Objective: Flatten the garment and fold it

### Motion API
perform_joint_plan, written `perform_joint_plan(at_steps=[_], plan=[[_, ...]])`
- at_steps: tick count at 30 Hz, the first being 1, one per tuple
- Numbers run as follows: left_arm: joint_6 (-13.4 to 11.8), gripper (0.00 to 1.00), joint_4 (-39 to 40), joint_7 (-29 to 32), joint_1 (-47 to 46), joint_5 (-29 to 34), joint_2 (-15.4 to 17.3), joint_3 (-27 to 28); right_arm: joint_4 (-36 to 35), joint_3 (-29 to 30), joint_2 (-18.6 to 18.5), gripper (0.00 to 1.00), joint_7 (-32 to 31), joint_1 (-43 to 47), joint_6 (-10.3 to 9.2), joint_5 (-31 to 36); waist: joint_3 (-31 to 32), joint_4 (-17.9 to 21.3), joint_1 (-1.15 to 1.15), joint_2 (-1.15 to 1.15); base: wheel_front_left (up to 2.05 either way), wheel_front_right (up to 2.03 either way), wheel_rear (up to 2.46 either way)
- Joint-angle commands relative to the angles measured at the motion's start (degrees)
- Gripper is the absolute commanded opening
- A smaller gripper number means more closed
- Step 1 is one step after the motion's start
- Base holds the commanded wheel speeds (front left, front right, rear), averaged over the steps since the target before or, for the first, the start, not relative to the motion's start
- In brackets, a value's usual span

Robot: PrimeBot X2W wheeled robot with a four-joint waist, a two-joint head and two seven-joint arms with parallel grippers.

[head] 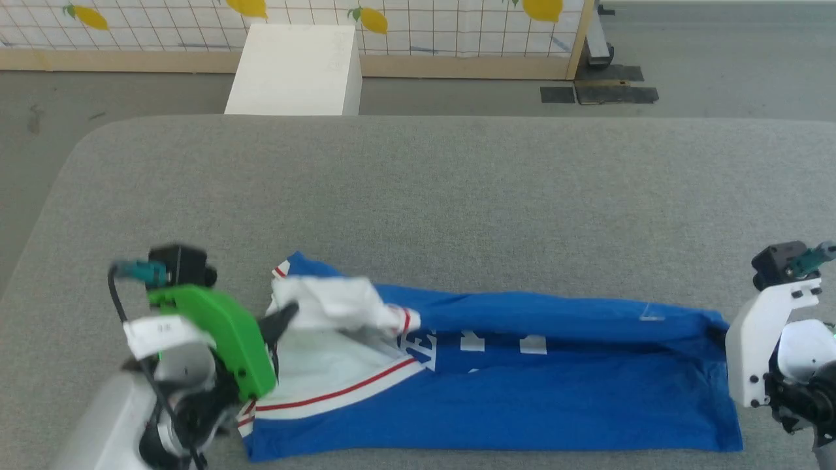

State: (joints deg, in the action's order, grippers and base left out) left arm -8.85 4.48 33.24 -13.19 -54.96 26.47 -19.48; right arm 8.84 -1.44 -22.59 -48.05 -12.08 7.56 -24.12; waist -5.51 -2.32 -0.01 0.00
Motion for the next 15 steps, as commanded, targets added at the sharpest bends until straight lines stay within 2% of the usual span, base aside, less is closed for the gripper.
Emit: perform_joint_plan(at_steps=[1,6,13,14,15], plan=[[-0.5,0.0,0.1,-0.7,2.3,-0.8,-0.2,0.4,-0.2,-0.1,0.4,0.0,0.1,1.0,-0.08,0.0,-0.5,0.1,0.01,0.0,0.0,0.0,0.0],[-1.3,0.0,-2.4,-2.5,7.6,-2.2,-1.7,0.6,0.6,-0.7,1.1,0.0,0.3,2.5,-0.08,0.5,-1.4,0.2,0.01,0.0,0.0,0.0,0.0],[-1.3,0.0,-7.5,-3.7,9.0,-3.2,-3.5,0.5,2.7,-1.8,1.9,0.0,0.6,3.6,-0.08,0.8,-2.1,0.3,0.01,0.0,0.0,0.0,0.0],[-1.2,0.3,-8.1,-3.9,8.9,-3.4,-3.7,0.6,2.9,-1.8,2.0,0.0,0.9,3.6,-0.08,0.8,-2.1,0.4,0.01,0.0,0.0,0.0,0.0],[-1.1,0.92,-8.5,-4.1,8.7,-3.3,-3.7,0.7,3.1,-1.8,2.1,0.0,1.2,3.5,-0.08,0.8,-2.0,0.4,0.01,0.0,0.0,0.0,0.0]])
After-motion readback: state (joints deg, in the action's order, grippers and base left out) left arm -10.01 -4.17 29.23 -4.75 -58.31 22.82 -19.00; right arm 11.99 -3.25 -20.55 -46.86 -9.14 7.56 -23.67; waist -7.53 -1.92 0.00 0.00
